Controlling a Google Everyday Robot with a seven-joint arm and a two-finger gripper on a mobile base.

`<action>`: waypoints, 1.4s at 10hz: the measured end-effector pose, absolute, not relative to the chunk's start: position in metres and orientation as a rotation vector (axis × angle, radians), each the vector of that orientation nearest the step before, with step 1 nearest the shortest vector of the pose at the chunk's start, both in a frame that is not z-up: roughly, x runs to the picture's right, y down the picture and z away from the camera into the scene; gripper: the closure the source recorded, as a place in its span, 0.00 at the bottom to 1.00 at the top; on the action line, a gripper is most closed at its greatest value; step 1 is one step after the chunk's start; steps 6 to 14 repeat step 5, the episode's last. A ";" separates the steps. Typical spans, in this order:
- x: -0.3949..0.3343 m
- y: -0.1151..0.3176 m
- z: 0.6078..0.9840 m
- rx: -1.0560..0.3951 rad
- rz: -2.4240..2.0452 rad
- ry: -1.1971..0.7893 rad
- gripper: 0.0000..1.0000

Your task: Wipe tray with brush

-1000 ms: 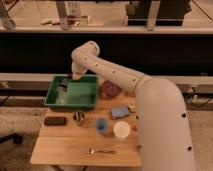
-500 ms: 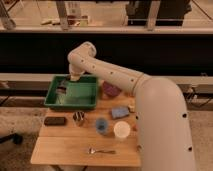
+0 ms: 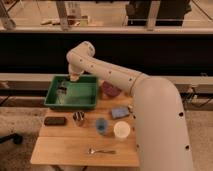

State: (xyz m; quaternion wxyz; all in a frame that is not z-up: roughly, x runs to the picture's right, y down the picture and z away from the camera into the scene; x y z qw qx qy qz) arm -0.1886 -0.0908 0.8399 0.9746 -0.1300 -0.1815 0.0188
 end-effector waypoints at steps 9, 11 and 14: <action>-0.172 -0.092 0.845 -0.267 0.042 -0.365 0.46; -0.172 -0.092 0.845 -0.267 0.042 -0.365 0.46; -0.172 -0.092 0.845 -0.267 0.042 -0.365 0.46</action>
